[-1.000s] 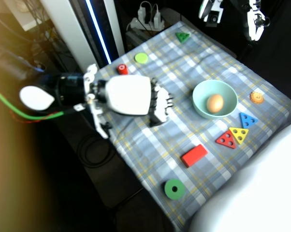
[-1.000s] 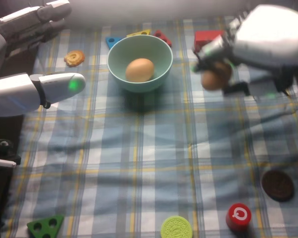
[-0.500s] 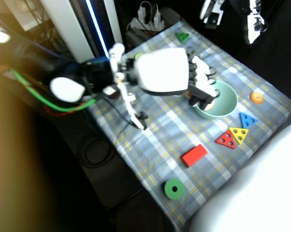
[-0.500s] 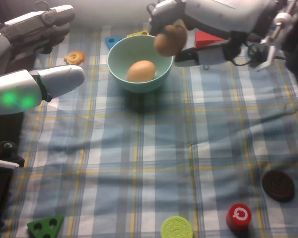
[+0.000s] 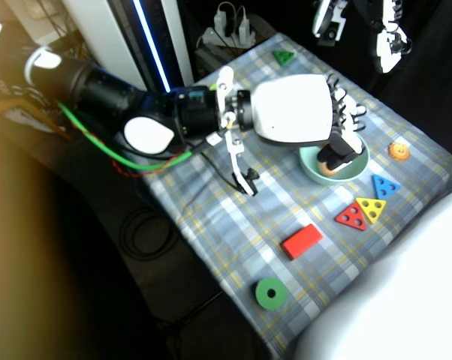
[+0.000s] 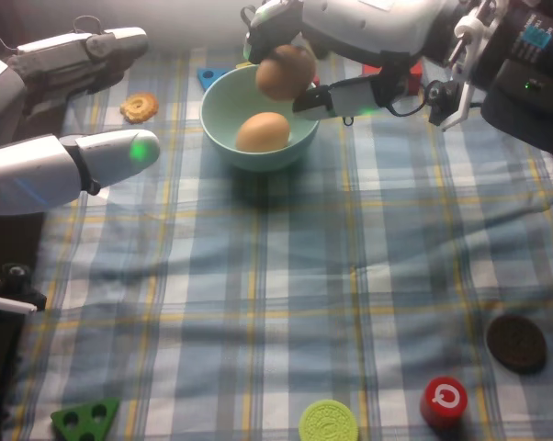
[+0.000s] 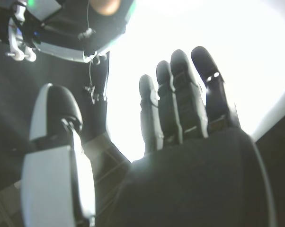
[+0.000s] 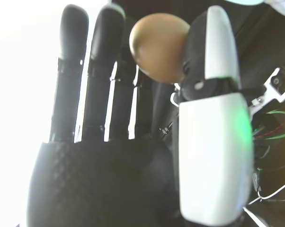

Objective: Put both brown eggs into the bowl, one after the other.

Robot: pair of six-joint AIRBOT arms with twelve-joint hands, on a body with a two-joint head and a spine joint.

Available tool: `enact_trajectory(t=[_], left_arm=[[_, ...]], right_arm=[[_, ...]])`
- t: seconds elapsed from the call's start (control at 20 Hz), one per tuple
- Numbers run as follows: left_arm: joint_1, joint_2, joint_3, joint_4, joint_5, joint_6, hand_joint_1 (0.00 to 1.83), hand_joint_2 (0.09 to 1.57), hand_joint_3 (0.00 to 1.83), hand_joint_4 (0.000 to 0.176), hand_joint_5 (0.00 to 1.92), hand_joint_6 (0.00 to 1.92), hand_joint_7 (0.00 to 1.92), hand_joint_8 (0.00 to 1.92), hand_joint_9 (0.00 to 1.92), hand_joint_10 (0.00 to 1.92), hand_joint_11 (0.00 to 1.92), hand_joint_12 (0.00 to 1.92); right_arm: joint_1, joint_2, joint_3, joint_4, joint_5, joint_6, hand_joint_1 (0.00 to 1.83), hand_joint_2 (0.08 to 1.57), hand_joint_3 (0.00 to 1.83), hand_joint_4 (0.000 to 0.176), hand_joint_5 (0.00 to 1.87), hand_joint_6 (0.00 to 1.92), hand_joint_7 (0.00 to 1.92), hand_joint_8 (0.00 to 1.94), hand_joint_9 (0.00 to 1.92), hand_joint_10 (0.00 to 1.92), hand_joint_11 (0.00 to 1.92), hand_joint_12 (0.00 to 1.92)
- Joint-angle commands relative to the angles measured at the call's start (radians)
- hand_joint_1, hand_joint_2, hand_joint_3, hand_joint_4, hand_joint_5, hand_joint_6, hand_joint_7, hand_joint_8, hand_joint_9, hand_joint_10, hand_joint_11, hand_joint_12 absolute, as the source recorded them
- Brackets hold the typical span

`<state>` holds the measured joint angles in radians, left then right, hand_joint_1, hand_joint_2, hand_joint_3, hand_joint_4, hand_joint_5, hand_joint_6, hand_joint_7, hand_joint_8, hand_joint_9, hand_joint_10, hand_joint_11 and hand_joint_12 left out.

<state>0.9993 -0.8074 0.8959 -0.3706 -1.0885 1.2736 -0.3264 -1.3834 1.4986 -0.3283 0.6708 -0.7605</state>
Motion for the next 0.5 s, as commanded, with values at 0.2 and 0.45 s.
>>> enact_trajectory(t=[0.2, 0.45], left_arm=[[-0.016, -0.006, 0.012, 0.019, -0.124, -0.040, 0.85, 0.97, 0.00, 0.042, 0.56, 0.00, 0.45, 0.00, 0.41, 0.00, 0.00, 1.08], [-0.014, -0.006, 0.012, 0.014, -0.136, -0.042, 0.84, 0.97, 0.00, 0.023, 0.57, 0.01, 0.47, 0.00, 0.42, 0.00, 0.00, 1.07]], right_arm=[[0.015, -0.010, 0.012, 0.029, 0.105, -0.003, 0.89, 1.00, 0.00, 0.044, 0.64, 0.01, 0.75, 0.00, 0.76, 0.00, 0.28, 1.22], [0.015, -0.010, 0.012, 0.029, 0.090, -0.003, 0.83, 1.07, 0.00, 0.046, 0.62, 0.00, 0.75, 0.00, 0.77, 0.01, 0.27, 1.21]])
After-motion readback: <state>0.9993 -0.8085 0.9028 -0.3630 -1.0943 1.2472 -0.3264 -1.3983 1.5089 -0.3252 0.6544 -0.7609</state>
